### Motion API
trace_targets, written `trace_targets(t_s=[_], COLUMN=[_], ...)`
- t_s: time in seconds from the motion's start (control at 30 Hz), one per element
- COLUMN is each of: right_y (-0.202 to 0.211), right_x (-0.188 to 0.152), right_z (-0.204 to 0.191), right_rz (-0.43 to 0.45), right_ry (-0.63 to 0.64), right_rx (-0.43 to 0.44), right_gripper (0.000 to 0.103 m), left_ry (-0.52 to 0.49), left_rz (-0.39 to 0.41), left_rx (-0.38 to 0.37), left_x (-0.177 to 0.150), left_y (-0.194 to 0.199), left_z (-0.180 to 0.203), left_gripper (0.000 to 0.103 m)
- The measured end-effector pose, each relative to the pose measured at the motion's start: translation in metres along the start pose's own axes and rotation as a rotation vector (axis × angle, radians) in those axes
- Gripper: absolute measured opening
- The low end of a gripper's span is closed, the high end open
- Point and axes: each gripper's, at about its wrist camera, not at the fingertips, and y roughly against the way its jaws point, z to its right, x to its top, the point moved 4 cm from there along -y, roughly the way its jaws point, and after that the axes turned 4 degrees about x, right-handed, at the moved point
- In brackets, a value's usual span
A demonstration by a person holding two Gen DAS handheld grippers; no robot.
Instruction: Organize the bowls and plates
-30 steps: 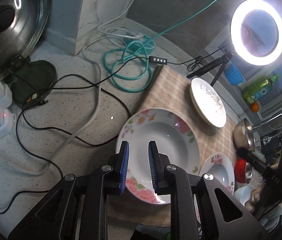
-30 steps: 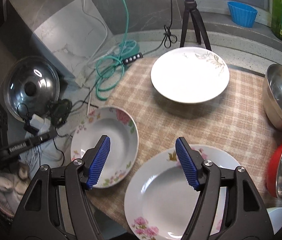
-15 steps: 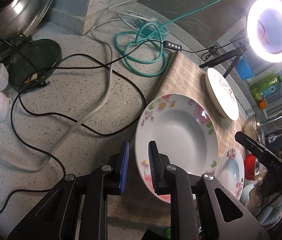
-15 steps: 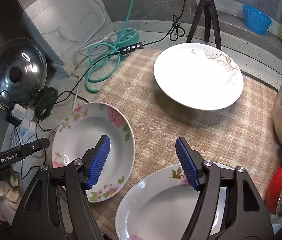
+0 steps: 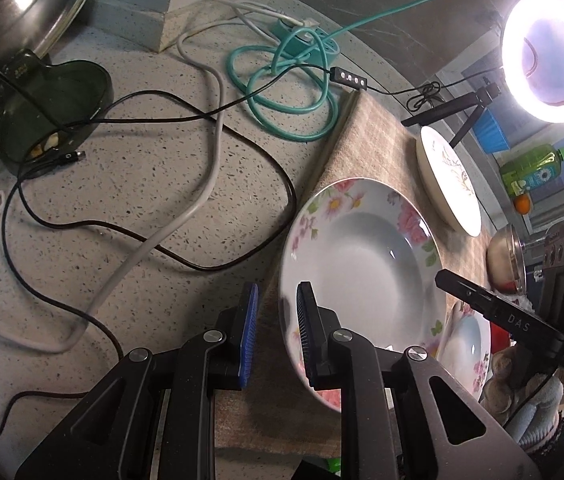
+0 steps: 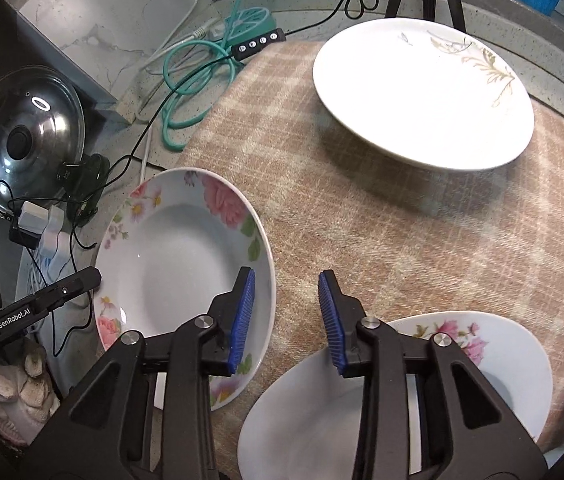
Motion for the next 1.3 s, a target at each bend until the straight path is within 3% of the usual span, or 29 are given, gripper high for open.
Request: trace_targets(t_s=[0.13,0.33,0.87,1.3], right_y=[-0.005,-0.006,0.004,0.047], right_x=[-0.001,0.000,-0.003,-0.023], right_z=[0.000,-0.008,-0.007,0.010], right_rz=[-0.012,-0.017,0.000,0.060], right_ry=[-0.025,-0.007,-0.039,-0.130], right_rx=[0.026,0.040,0.050,0.062], right_gripper=[0.028,0.012,0.012,0.012], left_ry=[-0.002,-0.013,-0.075,-0.136], left_rz=[-0.017,-0.027,-0.012,0.008], left_rx=[-0.019,-0.037,-0.018,-0.064], left_x=[0.000,0.001,0.005,0.011], left_y=[-0.005,-0.012,-0.007,0.006], left_z=[0.001,0.004,0.012,0.043], left_gripper=[0.018,0.011,0.011,0.011])
